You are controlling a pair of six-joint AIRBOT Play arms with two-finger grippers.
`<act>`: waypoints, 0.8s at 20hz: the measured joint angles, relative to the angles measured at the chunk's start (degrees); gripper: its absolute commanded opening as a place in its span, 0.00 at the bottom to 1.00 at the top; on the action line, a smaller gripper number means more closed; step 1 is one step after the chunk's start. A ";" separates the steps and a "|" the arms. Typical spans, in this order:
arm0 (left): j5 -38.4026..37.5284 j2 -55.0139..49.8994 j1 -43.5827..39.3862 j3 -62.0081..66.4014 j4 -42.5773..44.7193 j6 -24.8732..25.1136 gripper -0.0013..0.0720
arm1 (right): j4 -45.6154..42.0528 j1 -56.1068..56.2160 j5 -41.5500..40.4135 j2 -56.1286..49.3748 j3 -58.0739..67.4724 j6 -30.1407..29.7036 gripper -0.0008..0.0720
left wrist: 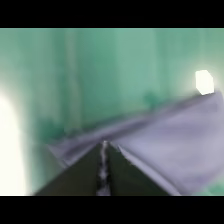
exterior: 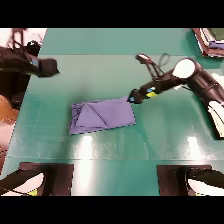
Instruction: Fold the shirts.
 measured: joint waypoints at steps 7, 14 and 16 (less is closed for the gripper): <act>6.21 0.00 0.00 -24.24 -10.43 3.23 0.59 | 6.25 -7.65 -1.77 3.15 -12.00 0.26 0.71; 11.02 -1.01 -2.16 -32.81 -18.99 9.49 0.47 | 7.43 -5.70 -4.46 3.54 -14.25 0.26 0.71; 11.65 -1.16 -3.21 -33.22 -19.65 10.56 0.05 | 7.41 -5.51 -4.68 3.54 -14.38 0.24 0.71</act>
